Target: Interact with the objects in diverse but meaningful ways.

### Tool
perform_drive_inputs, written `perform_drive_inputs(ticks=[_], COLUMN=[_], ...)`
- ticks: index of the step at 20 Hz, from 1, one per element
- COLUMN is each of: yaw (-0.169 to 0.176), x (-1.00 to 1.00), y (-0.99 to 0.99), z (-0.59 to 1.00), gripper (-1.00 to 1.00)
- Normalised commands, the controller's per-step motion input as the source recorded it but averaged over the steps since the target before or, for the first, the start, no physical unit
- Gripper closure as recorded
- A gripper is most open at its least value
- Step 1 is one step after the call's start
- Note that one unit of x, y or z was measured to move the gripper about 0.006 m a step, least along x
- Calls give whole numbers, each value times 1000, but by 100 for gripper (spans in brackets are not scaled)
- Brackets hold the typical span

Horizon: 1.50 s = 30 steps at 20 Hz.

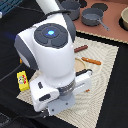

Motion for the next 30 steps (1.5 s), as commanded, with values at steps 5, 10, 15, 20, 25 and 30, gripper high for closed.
perform_drive_inputs(ticks=[5, 10, 15, 20, 25, 30], yaw=[66, 166, 199, 187, 127, 79], x=[-51, -289, -469, -508, -399, -222], y=[166, 585, 439, 444, 615, 761], z=[1000, 675, 102, 12, 0, 0], gripper=[-100, -100, -100, -100, -100, -100])
